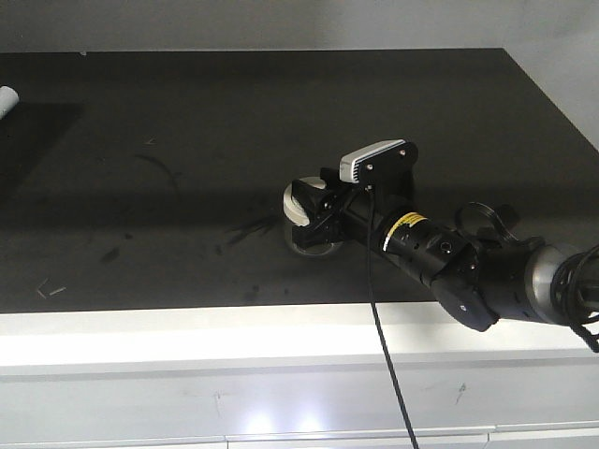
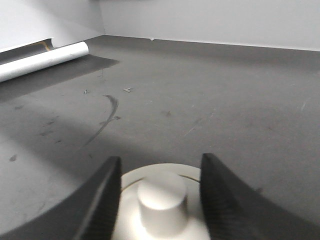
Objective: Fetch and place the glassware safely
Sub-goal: 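Close the right gripper on the jar's white lid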
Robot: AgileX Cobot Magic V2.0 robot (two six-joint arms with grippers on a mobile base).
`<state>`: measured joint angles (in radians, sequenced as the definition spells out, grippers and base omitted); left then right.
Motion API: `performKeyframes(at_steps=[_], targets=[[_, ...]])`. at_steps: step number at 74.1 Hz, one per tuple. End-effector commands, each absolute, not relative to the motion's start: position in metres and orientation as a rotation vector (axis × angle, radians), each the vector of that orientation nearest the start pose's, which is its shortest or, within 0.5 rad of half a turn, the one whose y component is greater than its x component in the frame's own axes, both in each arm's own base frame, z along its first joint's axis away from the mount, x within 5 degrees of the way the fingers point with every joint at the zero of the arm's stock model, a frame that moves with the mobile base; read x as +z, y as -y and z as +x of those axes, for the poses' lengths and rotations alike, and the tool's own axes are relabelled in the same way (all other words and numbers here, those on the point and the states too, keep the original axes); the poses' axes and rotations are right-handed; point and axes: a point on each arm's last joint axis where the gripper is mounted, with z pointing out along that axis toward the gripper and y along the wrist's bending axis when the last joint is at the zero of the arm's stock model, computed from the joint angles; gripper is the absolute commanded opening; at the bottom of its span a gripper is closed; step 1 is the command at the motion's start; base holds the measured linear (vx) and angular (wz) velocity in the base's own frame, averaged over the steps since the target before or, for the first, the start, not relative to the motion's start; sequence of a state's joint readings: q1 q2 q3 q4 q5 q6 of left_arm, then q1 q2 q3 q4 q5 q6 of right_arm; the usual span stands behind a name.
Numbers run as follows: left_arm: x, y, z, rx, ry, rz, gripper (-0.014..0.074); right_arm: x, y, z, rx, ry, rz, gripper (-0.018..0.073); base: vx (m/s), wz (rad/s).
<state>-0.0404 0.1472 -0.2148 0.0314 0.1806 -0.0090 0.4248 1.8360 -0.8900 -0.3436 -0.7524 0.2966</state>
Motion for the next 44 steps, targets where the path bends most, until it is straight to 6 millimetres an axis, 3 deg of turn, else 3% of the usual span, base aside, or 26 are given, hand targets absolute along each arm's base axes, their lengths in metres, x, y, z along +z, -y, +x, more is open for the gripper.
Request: performKeyframes(at_steps=[1, 23, 44], targets=[[0.276, 0.003, 0.061, -0.024, -1.503, 0.043, -0.0007, 0.212, -0.177, 0.338, 0.549, -1.613, -0.504, 0.0258, 0.00, 0.00], [0.276, 0.003, 0.061, -0.024, -1.503, 0.043, -0.0007, 0.216, -0.175, 0.336, 0.525, -1.635, -0.531, -0.0015, 0.00, 0.00], [0.276, 0.003, 0.061, -0.024, -1.503, 0.043, -0.0007, 0.249, -0.167, 0.326, 0.496, -1.606, -0.502, -0.0003, 0.00, 0.00]])
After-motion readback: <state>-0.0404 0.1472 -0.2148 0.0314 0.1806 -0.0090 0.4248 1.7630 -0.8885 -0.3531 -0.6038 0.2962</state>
